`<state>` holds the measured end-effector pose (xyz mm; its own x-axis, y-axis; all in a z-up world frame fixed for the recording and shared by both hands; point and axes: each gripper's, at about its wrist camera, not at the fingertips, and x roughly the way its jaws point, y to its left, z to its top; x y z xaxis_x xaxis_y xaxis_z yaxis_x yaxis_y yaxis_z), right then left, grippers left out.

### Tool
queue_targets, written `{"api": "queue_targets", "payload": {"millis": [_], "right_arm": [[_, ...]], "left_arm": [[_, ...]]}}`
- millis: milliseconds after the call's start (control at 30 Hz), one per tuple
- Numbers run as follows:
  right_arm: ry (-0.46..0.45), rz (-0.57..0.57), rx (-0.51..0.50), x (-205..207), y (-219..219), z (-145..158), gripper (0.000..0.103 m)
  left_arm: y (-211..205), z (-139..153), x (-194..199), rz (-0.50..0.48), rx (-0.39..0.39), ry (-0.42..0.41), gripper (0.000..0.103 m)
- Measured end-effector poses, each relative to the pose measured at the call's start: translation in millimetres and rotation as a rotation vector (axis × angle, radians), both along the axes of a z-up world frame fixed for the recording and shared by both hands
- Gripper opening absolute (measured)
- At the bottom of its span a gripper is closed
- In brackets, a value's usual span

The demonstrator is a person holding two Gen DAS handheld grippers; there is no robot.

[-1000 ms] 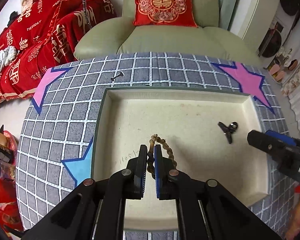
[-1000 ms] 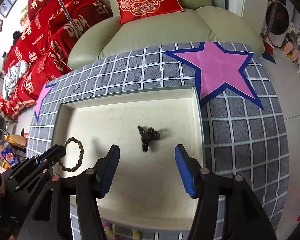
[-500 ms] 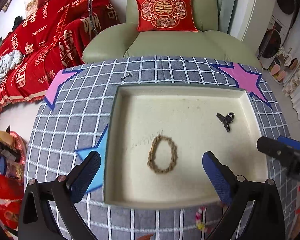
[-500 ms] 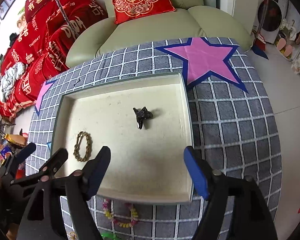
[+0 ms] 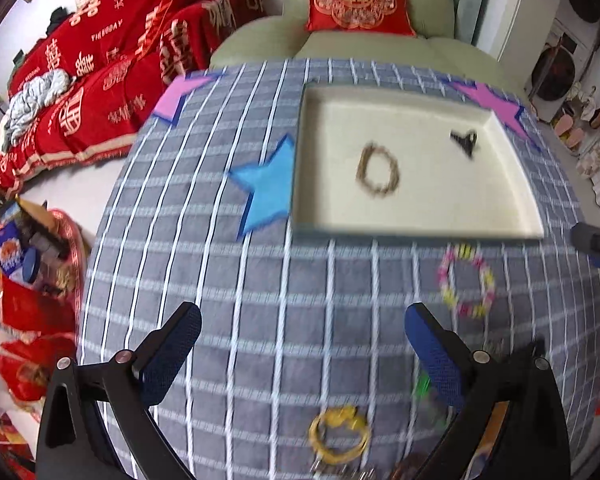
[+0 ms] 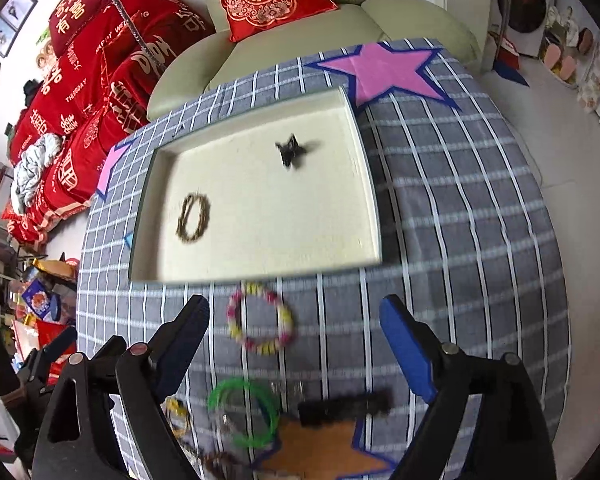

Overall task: Organize jewelry
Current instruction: 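Move both tools back toward the remaining jewelry on the tablecloth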

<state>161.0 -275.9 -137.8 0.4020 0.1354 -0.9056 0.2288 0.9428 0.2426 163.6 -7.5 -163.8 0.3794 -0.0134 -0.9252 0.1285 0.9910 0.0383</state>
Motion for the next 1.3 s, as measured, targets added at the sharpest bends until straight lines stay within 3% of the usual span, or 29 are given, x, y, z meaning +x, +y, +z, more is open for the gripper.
{"api": "queue_targets", "payload": {"millis": [167,433,767,1000,1200,1267,1300], "right_arm": [[0.022,-0.016,0.001,-39,3,-3,0.09],[0.142,-0.042,0.013,-102,15,-30,0.09],[0.231,-0.101,0.012,-151,23,-64,0.09],[0.223,-0.129,0.014,-153,31,-72,0.09],[0.189,-0.14,0.03,-131,40,-73,0.09],[0.18,-0.142,0.035,-120,45,-75,0.09],[0.179,-0.143,0.04,-116,46,-76,0.09]], "left_arm": [[20,-12,-35,-0.015,0.016,0.048,0.103],[40,-33,-82,-0.014,0.015,0.126,0.103],[42,-51,-95,-0.036,0.018,0.149,0.103],[37,-61,-87,-0.046,0.012,0.151,0.103],[35,-68,-80,-0.057,0.004,0.149,0.103],[31,-71,-77,-0.061,0.005,0.162,0.092],[30,-75,-74,-0.062,0.001,0.171,0.092]]}}
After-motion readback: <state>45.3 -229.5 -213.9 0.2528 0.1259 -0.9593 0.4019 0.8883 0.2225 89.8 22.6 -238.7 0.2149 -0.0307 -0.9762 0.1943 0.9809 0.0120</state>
